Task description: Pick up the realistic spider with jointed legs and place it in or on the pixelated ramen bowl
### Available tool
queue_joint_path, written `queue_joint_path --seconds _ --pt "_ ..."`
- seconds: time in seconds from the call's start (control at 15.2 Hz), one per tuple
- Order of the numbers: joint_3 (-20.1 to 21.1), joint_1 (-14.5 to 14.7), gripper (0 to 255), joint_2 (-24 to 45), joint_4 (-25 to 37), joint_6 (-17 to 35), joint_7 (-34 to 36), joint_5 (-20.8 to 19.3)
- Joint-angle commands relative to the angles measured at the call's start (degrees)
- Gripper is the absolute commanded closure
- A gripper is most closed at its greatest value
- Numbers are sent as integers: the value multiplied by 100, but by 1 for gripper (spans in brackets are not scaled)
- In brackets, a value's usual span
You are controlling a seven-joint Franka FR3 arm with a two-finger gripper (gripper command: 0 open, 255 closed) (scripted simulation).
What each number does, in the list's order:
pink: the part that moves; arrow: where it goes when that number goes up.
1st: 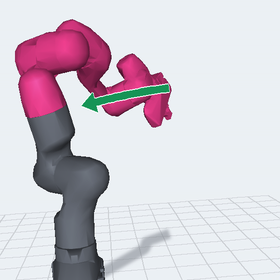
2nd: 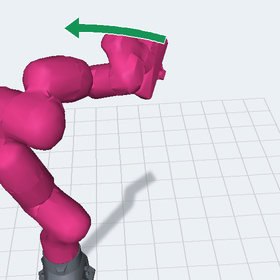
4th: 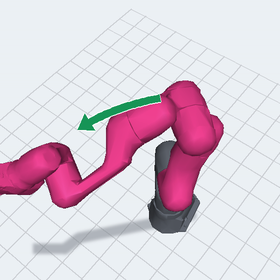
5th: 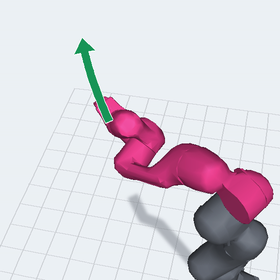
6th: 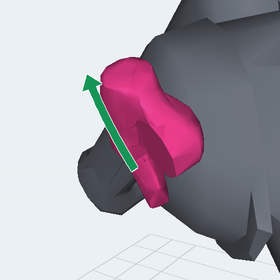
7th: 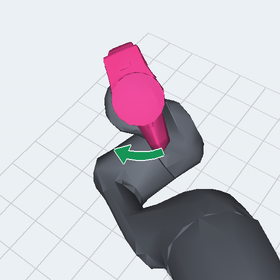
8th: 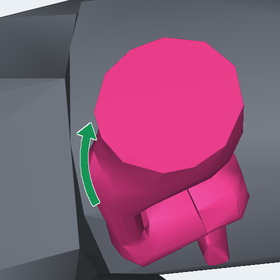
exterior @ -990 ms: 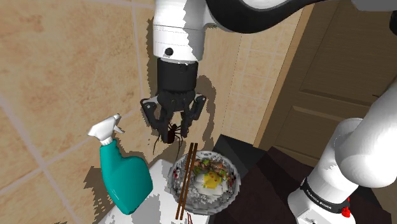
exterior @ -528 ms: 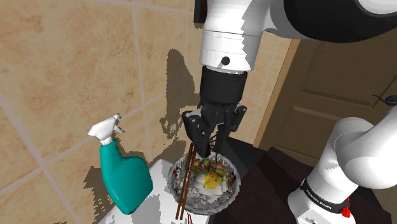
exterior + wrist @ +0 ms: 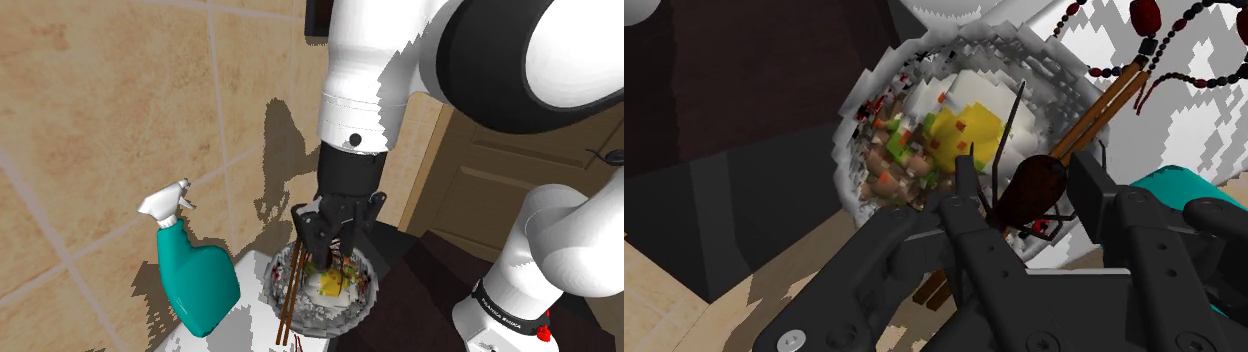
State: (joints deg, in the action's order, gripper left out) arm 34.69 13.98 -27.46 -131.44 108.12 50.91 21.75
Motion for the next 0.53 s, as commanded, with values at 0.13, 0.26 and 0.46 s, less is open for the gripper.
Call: queue_joint_path --seconds 0.13,0.26,0.46 --pt "95 8 255 75 -254 333 -19 40" --pt "140 10 255 119 -373 495 -31 59" --pt "175 12 255 157 -465 625 -38 72"
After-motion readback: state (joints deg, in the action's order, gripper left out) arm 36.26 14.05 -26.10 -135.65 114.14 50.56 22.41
